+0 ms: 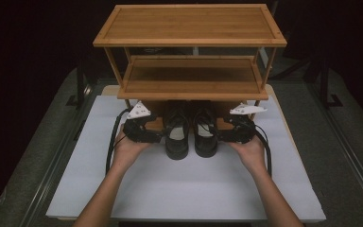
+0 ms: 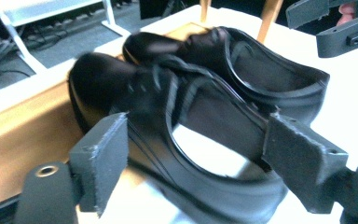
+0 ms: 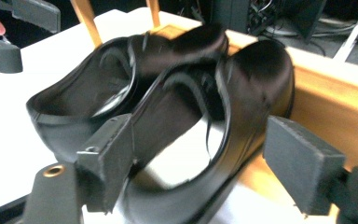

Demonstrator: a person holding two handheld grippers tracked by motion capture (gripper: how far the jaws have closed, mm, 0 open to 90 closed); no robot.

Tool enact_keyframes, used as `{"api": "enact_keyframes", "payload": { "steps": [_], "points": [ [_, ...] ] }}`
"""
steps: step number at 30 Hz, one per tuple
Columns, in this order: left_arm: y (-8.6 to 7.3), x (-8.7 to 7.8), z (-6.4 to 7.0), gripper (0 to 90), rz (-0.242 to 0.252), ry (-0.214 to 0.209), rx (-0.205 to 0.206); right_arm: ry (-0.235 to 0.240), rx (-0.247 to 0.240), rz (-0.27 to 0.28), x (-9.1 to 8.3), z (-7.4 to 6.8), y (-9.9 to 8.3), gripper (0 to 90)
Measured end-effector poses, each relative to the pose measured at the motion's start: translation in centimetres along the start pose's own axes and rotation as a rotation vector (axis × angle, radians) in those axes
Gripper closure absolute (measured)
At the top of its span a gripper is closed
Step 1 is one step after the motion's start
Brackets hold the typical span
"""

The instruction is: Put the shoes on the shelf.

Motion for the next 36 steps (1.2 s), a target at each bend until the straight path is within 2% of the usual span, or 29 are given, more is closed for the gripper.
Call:
{"api": "enact_keyframes", "payload": {
  "steps": [4, 6, 9, 12, 13, 15, 18, 21, 23, 26, 29, 36],
  "points": [
    [-2.3, 0.0, 0.7, 15.1, -0.036, -0.002, 0.012, 0.024, -0.010, -0.033, -0.4, -0.9, -2.0, 17.6],
    [-3.4, 0.5, 0.8, 14.1, -0.064, -0.006, 0.013, 0.040, -0.015, -0.054, -0.2, -1.2, -3.0, 13.8],
    [-4.9, 1.9, 1.0, 10.6, -0.109, -0.016, 0.007, 0.057, -0.008, -0.063, 0.5, -1.2, -4.0, 13.1],
    [-5.8, 3.4, 1.2, 9.2, -0.150, -0.003, 0.031, 0.071, -0.012, -0.087, 1.6, -1.1, -5.0, 12.6],
    [-6.0, 3.8, 1.2, 9.2, -0.164, 0.001, 0.042, 0.089, -0.002, -0.103, 2.1, -1.1, -5.3, 11.4],
    [-6.3, 4.6, 1.4, 8.6, -0.181, -0.006, 0.053, 0.085, -0.021, -0.132, 2.7, -1.2, -5.7, 9.3],
    [-6.5, 5.3, 1.6, 7.9, -0.183, -0.023, 0.059, 0.101, -0.034, -0.138, 3.4, -1.3, -6.0, 9.3],
    [-6.6, 5.7, 1.8, 5.0, -0.185, -0.005, 0.082, 0.112, -0.046, -0.149, 4.2, -1.7, -6.2, 8.2],
    [-6.6, 5.7, 1.9, 4.5, -0.181, -0.004, 0.083, 0.094, -0.062, -0.171, 4.7, -2.0, -6.4, 8.2],
    [-6.5, 5.9, 2.0, 4.5, -0.170, 0.003, 0.084, 0.085, -0.053, -0.184, 5.1, -2.3, -6.6, 7.8],
    [-6.5, 6.2, 2.2, 4.7, -0.158, 0.018, 0.088, 0.071, -0.075, -0.174, 5.3, -3.0, -6.6, 12.0],
    [-6.5, 6.4, 2.1, 3.7, -0.162, 0.027, 0.080, 0.041, -0.062, -0.161, 5.6, -3.3, -6.6, 12.1]
  ]
}}
Point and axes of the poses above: each handheld gripper's, and its own axes: x roughly forward along the jaws, y roughly out of its top, z roughly to its right, the point moved 3 cm from there along x, roughly forward along the jaws, and after that the axes turned 7 degrees about -x, right-handed, at the moved point
